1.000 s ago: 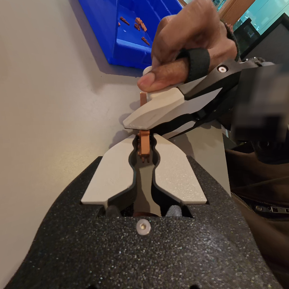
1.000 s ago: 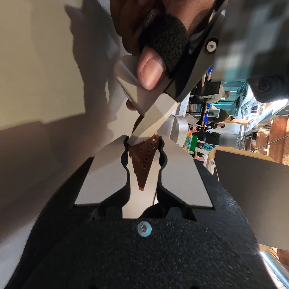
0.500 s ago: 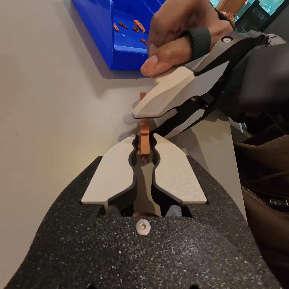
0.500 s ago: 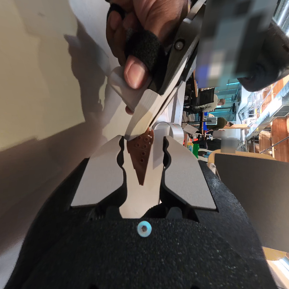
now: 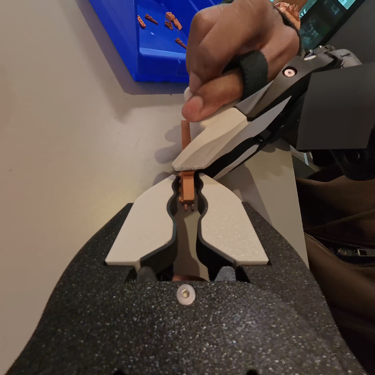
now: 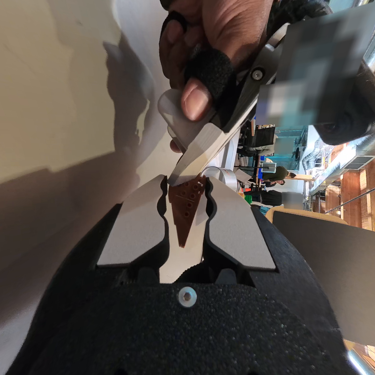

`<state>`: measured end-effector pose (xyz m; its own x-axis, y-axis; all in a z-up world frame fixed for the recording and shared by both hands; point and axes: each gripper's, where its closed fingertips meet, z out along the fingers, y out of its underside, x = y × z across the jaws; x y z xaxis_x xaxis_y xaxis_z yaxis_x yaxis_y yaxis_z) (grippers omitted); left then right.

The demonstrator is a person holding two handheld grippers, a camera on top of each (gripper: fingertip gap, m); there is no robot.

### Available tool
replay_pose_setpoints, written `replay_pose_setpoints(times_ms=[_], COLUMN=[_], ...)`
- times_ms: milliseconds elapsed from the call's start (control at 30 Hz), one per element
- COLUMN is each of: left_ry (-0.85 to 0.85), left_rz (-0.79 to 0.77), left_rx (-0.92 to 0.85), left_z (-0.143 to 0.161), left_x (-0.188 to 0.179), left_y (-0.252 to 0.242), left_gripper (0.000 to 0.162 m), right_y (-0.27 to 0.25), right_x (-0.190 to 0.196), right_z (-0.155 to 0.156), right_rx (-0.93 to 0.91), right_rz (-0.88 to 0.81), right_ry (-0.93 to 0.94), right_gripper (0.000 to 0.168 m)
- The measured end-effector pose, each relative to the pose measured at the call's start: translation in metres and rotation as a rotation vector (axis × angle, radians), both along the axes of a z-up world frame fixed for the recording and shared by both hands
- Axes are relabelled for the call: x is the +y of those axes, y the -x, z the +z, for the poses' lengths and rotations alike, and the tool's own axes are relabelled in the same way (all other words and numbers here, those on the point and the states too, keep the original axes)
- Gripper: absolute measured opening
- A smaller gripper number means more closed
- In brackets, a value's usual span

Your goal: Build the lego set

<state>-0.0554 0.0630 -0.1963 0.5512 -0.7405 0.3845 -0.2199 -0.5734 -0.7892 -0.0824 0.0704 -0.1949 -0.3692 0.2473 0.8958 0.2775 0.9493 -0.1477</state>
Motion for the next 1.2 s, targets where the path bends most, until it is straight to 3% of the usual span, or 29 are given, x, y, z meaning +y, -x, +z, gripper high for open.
replay_pose_setpoints(times_ms=[533,733,867,1067,1200], left_ry=[0.049,0.024,0.012,0.046,0.074], left_rz=[-0.036,0.014,0.086,0.117,0.122], left_rx=[0.028,-0.034,-0.035,-0.118,-0.202], left_z=[-0.005,0.004,0.006,0.010,0.014], left_x=[-0.007,0.000,0.008,0.011,0.013], left_y=[-0.004,0.000,0.008,0.009,0.010], left_gripper=[0.015,0.016,0.030,0.035,0.051], right_y=[-0.001,0.003,0.005,0.004,0.002], right_x=[-0.004,0.004,0.008,0.012,0.019], right_z=[-0.008,0.000,0.004,0.009,0.011], right_rx=[-0.099,-0.020,0.013,0.033,0.044], right_rz=[0.019,-0.029,-0.087,-0.132,-0.170], right_ry=[-0.003,0.079,0.172,0.245,0.244], right_gripper=[0.034,0.034,0.033,0.034,0.034])
